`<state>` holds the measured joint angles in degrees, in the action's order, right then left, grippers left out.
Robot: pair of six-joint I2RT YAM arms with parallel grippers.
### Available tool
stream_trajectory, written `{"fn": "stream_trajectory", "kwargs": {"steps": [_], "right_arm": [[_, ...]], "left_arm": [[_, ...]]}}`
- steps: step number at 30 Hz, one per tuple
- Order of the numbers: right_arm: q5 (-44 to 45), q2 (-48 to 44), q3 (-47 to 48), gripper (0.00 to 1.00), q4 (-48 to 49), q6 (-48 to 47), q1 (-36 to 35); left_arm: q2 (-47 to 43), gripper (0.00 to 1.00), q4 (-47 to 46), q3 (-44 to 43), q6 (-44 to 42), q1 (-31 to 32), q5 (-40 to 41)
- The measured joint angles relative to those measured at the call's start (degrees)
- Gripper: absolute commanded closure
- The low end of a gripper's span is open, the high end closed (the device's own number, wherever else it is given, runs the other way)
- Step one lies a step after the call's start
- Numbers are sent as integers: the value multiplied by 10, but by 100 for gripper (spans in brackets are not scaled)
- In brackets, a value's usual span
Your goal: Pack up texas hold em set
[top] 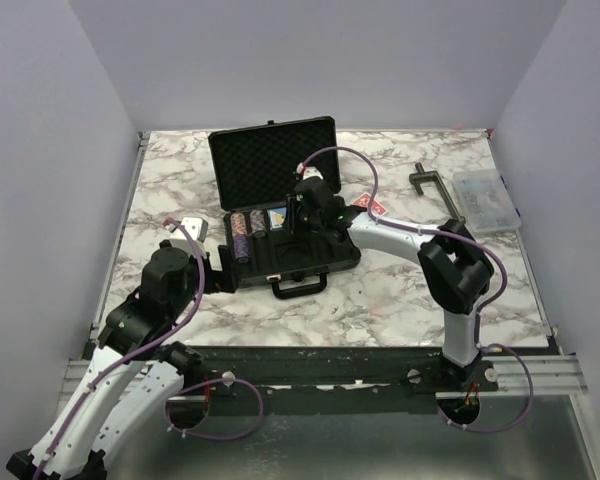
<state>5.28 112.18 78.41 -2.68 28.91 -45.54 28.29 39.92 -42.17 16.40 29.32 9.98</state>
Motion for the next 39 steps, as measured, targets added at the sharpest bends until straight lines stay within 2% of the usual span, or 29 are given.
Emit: {"fn": "stream_trajectory", "kwargs": {"steps": [7, 11, 14, 19, 21, 35, 37, 39], "right_arm": [[3, -36, -20, 60, -52, -9, 0], [20, -74, -20, 55, -71, -16, 0], [44, -109, -21, 46, -78, -20, 0], [92, -177, -54, 23, -84, -25, 0], [116, -205, -80, 19, -90, -25, 0], [227, -372, -243, 16, -155, 7, 0], [233, -393, -254, 12, -175, 22, 0], [234, -406, -260, 4, -198, 40, 0]], "left_arm": [[7, 2, 0, 0, 0, 0, 0], [9, 2, 0, 0, 0, 0, 0], [9, 2, 0, 0, 0, 0, 0], [9, 2, 0, 0, 0, 0, 0], [10, 2, 0, 0, 0, 0, -1], [48, 6, -16, 0, 2, 0, -45], [55, 7, -19, 0, 3, 0, -60], [63, 8, -24, 0, 3, 0, -77]]}}
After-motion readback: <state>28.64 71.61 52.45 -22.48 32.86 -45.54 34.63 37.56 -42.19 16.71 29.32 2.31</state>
